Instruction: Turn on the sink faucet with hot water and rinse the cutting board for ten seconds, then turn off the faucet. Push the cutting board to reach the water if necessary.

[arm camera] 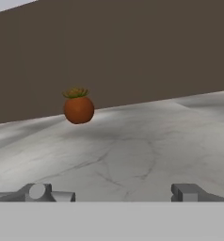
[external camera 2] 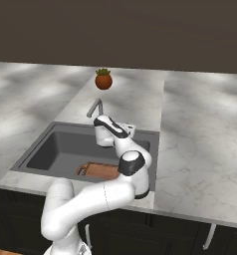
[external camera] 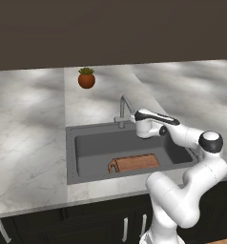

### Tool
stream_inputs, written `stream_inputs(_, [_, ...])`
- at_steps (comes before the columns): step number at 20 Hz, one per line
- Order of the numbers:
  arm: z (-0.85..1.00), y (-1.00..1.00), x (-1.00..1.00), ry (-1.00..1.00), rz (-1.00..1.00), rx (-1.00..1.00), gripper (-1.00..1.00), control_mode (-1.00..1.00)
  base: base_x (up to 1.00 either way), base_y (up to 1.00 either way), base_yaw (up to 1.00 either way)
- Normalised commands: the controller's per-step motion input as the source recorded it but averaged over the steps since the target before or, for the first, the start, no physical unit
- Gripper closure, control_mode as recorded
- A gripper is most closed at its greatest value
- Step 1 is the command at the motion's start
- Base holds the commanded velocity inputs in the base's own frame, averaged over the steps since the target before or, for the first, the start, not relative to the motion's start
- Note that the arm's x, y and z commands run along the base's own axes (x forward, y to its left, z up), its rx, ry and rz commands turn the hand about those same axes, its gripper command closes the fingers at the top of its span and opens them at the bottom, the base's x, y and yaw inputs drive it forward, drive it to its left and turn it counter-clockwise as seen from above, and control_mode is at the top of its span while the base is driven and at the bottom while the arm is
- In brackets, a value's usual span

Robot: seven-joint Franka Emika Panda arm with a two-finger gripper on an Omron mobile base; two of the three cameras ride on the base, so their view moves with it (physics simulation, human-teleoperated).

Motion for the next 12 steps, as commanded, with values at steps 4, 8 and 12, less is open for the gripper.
stream_inputs(4, [0.0,-0.58,0.0,0.0,0.0,0.02,-1.0,-1.0,0.0,0.0,0.0])
stream_inputs(8, [0.0,-0.59,0.0,0.0,0.0,0.02,-1.0,-1.0,0.0,0.0,0.0])
stream_inputs(12, [0.0,-0.62,0.0,0.0,0.0,0.02,-1.0,-1.0,0.0,0.0,0.0])
